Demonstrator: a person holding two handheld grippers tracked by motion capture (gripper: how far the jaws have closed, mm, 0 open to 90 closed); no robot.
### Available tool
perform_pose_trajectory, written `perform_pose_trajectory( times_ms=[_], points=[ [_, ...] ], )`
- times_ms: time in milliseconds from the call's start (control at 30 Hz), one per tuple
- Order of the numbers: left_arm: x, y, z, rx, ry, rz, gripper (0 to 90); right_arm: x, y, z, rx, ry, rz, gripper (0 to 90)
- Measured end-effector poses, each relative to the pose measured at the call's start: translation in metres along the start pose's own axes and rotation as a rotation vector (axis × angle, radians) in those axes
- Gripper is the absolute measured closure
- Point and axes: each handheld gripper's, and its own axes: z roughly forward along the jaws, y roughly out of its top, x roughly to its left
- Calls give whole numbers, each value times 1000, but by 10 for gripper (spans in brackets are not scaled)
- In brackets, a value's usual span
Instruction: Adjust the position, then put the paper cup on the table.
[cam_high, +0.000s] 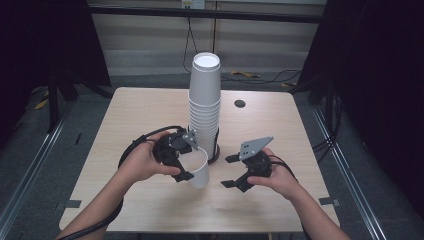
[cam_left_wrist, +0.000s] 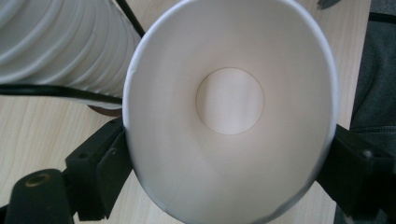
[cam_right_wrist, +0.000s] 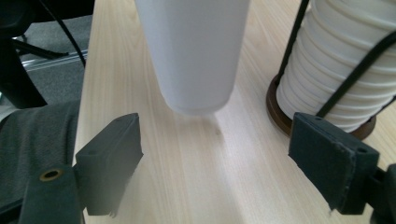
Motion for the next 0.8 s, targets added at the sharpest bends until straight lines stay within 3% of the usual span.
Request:
perform_pose_trajectory(
  times_ms=[800],
  points=[
    [17, -33, -4, 50, 55, -88, 123, -9, -47, 14, 62, -117, 50, 166]
  ],
)
